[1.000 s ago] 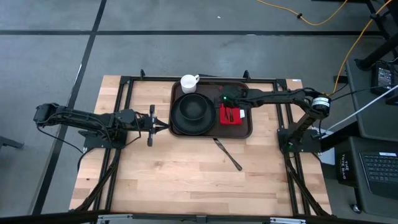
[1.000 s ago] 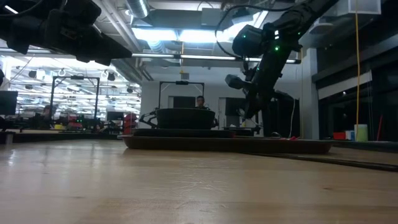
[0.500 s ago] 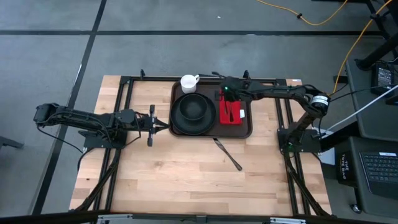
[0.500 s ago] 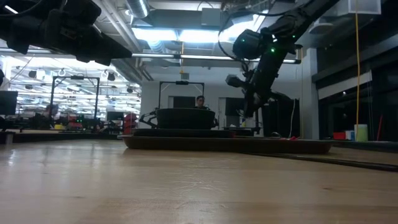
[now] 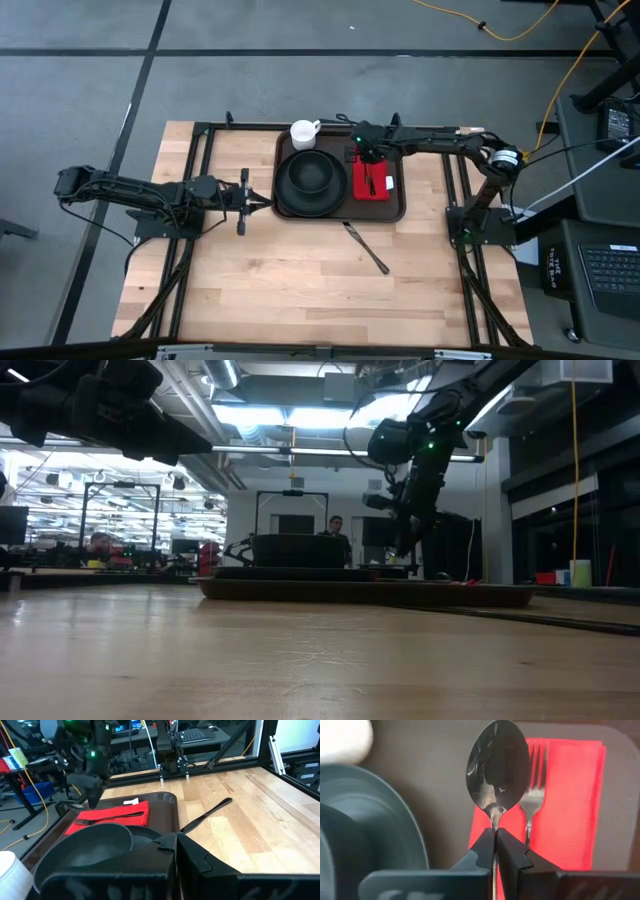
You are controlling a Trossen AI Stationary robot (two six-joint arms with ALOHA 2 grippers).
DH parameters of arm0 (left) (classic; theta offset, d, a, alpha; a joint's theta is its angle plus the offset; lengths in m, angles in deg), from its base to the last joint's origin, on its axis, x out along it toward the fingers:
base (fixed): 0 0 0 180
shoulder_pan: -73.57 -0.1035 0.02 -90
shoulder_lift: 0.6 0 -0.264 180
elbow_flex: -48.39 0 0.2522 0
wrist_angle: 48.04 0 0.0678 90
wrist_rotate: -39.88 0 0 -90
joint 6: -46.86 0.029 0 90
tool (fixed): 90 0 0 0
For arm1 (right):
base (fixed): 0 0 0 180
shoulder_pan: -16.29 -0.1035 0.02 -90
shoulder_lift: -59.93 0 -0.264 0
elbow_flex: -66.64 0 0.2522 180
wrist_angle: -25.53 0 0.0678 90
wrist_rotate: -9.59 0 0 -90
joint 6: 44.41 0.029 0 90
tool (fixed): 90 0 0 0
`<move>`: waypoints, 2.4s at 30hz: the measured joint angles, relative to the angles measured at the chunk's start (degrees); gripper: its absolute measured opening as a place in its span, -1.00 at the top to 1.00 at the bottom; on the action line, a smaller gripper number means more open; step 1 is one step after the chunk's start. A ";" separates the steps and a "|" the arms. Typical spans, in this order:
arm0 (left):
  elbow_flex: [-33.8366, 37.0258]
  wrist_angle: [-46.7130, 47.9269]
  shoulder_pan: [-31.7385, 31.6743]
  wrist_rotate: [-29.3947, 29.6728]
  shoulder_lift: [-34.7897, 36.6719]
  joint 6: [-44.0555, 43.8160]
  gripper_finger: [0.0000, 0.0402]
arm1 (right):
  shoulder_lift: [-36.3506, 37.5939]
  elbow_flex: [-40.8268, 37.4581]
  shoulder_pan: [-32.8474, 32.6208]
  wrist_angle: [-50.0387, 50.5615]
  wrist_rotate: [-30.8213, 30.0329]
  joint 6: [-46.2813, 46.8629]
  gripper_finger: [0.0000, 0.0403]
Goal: Set up tray
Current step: Put the black spoon on the red napkin to the left of the black fork, then put the black knife on the red napkin to the right of the black fork
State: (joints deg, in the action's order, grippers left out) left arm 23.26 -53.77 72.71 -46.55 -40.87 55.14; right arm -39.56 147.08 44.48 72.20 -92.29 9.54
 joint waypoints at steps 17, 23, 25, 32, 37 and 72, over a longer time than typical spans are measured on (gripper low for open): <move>0.00 -0.01 0.00 0.02 0.02 -0.01 0.97 | -6.82 -0.02 -0.26 -4.33 -0.02 -0.20 0.93; 0.00 -0.01 0.00 0.00 0.02 -0.01 0.98 | -7.12 -0.02 -0.24 -4.33 -0.36 -0.21 0.93; 0.00 -0.01 0.00 0.00 0.02 -0.01 0.98 | -7.12 -0.02 -0.24 -4.33 -0.44 -0.22 0.92; 0.00 -0.01 0.00 0.00 0.01 -0.01 0.98 | -7.12 -0.67 -0.22 -4.38 -1.58 -0.15 0.92; 0.00 -0.01 0.00 0.00 0.02 -0.01 0.97 | -7.12 -1.25 -0.22 -5.40 -1.57 -0.09 0.92; 0.00 -0.01 0.00 0.00 0.02 -0.15 0.99 | -7.12 -1.25 -0.22 -5.93 -1.57 1.36 0.76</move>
State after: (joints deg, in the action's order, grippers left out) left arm 23.26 -53.78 72.71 -46.55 -40.85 55.00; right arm -46.68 145.83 44.26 66.27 -93.86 10.90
